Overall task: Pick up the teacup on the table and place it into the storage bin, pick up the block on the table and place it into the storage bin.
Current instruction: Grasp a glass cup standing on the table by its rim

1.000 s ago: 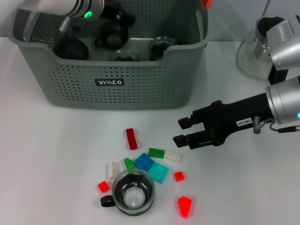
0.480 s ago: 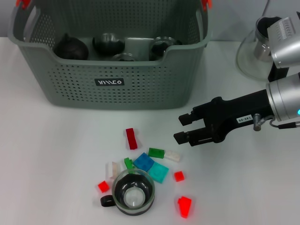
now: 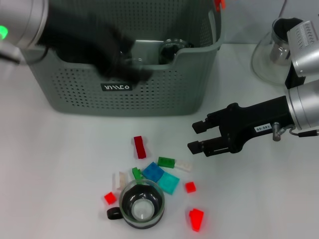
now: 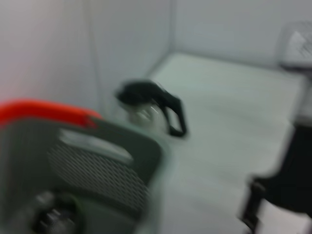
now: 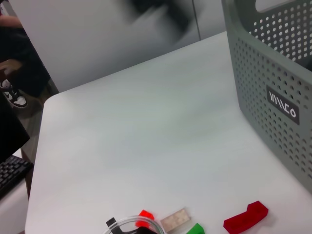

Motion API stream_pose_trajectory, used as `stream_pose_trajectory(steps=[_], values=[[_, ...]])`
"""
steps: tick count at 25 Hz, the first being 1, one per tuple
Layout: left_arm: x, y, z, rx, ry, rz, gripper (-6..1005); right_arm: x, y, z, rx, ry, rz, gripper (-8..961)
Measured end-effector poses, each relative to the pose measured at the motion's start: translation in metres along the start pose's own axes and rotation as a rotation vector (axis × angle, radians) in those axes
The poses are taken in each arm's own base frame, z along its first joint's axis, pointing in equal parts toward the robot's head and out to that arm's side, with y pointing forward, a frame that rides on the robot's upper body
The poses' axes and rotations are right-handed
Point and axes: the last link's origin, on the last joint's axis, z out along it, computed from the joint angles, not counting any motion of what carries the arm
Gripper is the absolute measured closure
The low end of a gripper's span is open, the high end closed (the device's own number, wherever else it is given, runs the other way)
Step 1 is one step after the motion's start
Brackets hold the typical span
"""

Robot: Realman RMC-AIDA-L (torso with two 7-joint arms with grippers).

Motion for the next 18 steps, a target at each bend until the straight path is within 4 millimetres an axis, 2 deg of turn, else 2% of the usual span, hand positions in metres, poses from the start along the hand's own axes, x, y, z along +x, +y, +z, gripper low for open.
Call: stream_pose_trajectory(steps=[7, 8, 13, 18], values=[[-0.035, 0.037, -0.003, -0.169, -0.127, 0.014, 232, 0.001, 0.000, -0.001, 0.000, 0.002, 0.003, 341], [-0.035, 0.037, -0.003, -0.169, -0.127, 0.014, 232, 0.001, 0.000, -0.001, 0.002, 0.001, 0.003, 341], [-0.049, 0.052, 0.015, -0.247, -0.232, 0.020, 231, 0.001, -0.002, -0.002, 0.012, -0.010, 0.009, 342], [-0.060, 0.060, 0.043, -0.315, -0.311, 0.018, 231, 0.003, -0.004, -0.003, 0.021, -0.026, 0.022, 343]])
